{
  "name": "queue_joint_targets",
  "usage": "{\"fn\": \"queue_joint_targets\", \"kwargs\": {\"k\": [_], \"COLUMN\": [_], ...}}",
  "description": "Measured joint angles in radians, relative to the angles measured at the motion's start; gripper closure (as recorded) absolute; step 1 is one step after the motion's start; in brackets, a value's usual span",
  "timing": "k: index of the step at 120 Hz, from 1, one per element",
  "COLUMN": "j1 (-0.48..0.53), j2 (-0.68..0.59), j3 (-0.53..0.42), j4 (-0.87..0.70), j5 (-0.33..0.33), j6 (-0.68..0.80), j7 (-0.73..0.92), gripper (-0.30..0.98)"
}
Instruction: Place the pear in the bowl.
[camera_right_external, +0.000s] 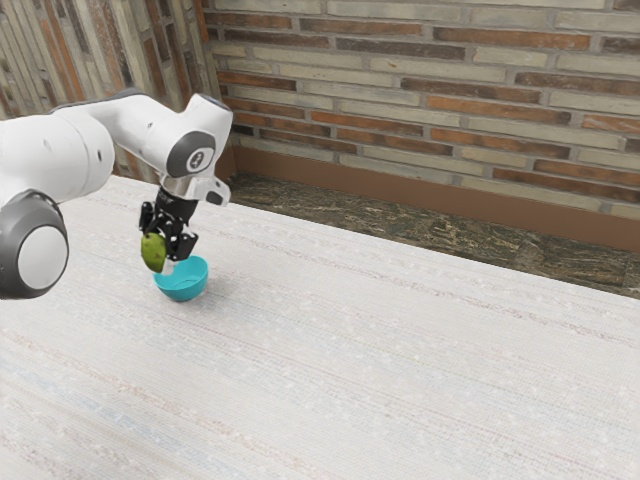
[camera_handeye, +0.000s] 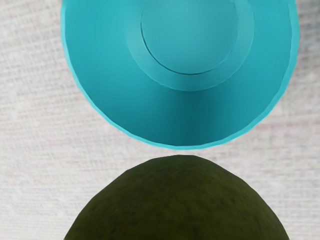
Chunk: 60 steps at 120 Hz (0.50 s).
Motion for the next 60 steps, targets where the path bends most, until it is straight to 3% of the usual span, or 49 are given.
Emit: {"fn": "queue_joint_targets", "kwargs": {"k": [45,60], "j1": [0.007,0.006], "j2": [0.063,0.065], "j3": [-0.016,-0.015], "j4": [0.030,0.025], "j5": [0.003,-0.001], "j6": [0.128,0.151], "j7": [0.053,0.069], "gripper": [0.49,0.33]}}
